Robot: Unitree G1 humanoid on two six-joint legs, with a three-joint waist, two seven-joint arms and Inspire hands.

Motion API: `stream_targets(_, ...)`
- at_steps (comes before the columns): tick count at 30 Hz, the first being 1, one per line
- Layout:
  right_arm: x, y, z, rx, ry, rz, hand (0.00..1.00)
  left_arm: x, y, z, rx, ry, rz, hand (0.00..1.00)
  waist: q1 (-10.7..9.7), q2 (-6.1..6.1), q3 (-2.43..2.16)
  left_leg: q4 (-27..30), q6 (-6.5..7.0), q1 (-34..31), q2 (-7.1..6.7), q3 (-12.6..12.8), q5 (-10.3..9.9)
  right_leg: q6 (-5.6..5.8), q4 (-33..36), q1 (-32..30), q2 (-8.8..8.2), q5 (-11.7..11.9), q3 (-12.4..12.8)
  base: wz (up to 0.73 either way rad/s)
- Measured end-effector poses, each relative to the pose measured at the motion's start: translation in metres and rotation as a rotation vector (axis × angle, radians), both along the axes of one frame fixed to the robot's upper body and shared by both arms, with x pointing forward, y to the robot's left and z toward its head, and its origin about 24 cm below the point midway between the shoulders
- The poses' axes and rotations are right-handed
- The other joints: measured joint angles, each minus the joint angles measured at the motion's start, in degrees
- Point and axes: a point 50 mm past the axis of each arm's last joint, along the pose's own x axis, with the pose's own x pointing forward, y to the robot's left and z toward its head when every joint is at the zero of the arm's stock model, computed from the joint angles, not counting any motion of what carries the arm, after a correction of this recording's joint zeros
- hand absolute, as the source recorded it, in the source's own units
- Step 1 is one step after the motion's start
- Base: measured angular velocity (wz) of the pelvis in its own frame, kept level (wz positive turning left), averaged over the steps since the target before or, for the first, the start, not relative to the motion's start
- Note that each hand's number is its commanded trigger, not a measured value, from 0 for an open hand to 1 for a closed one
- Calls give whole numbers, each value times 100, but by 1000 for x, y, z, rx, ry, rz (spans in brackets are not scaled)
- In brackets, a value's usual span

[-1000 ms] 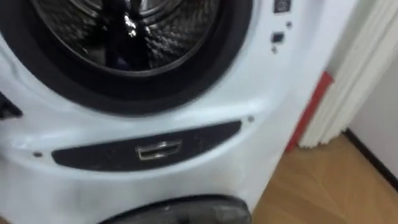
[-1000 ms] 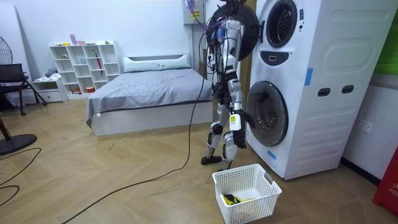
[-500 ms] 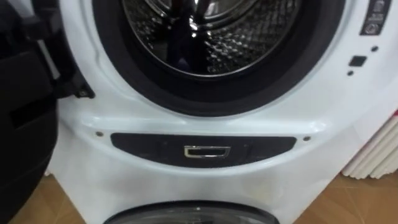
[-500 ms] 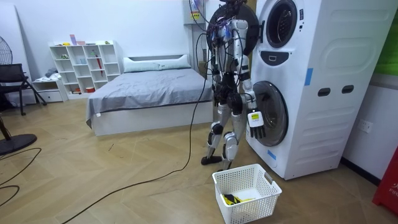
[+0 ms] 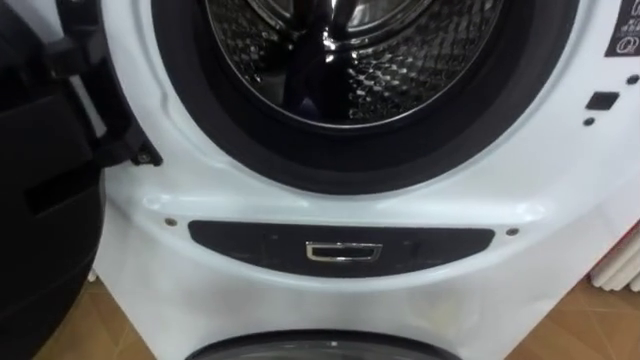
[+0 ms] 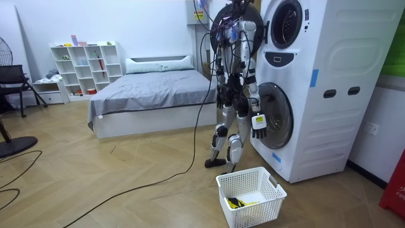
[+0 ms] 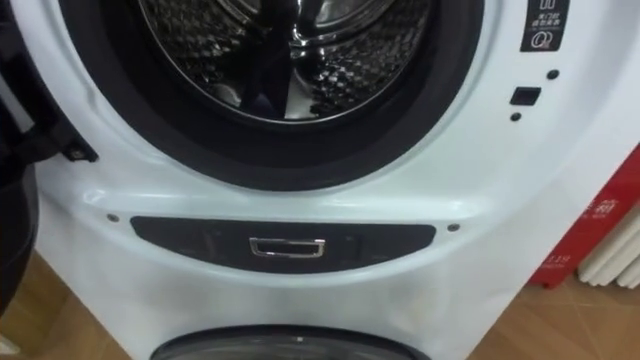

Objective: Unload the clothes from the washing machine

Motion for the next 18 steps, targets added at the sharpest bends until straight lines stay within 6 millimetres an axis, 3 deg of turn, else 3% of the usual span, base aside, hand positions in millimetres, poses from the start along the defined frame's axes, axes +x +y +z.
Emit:
stream_targets(3,-5,2,-1,6,14,-6,0,-13,-2,-2,-5,57,6,0,15,-37,-12,278,-119,-44,14,97,-86,-42,47,-18,29,-56,22,-4)
stream_targets(5,-4,4,-1,16,16,-4,0,-21,-3,-2,-15,84,13,0,34,-67,-13,954,-241,-326,111,112,-206,-127,238,-102,75,-110,18,-20)
stream_targets(7,-3,3,-1,17,15,-4,0,-25,-5,-3,-38,100,16,0,31,-52,-15,1516,-265,-580,178,105,-235,-181,319,-138,116,-128,-3,-21)
stream_targets(10,-4,0,0,14,11,-19,0,-18,-8,-4,-77,99,12,0,-49,25,-22,2295,-294,-974,295,-106,-253,-342,272,-195,182,-99,-2,-18)
stream_targets(12,-2,-8,1,-2,1,-28,0,-14,-13,-6,-103,92,11,0,2,193,2,3283,-353,-1162,532,-97,-282,-433,380,-238,304,-152,-265,-49)
stream_targets(13,0,-13,3,-17,-4,-15,0,-15,-17,-6,-115,97,13,0,-63,358,-29,3866,-410,-1116,661,-135,-272,-474,427,-243,382,-178,-464,-39)
stream_targets(14,3,-13,3,-18,-16,-18,0,-5,-14,-6,-112,74,12,0,-218,382,-23,4229,-427,-1096,702,-217,-267,-508,514,-336,378,-175,-655,-15)
stream_targets(15,6,-13,4,-16,-27,-21,0,2,-13,-5,-109,56,11,0,-260,371,-17,4252,-441,-1042,702,-245,-263,-514,572,-406,366,-177,-693,11)
stream_targets(18,14,-14,5,-33,-63,-8,0,47,-14,-1,-115,-69,-16,0,-361,402,-11,3687,-611,-522,703,-422,-218,-585,742,-788,339,-133,-1094,22)
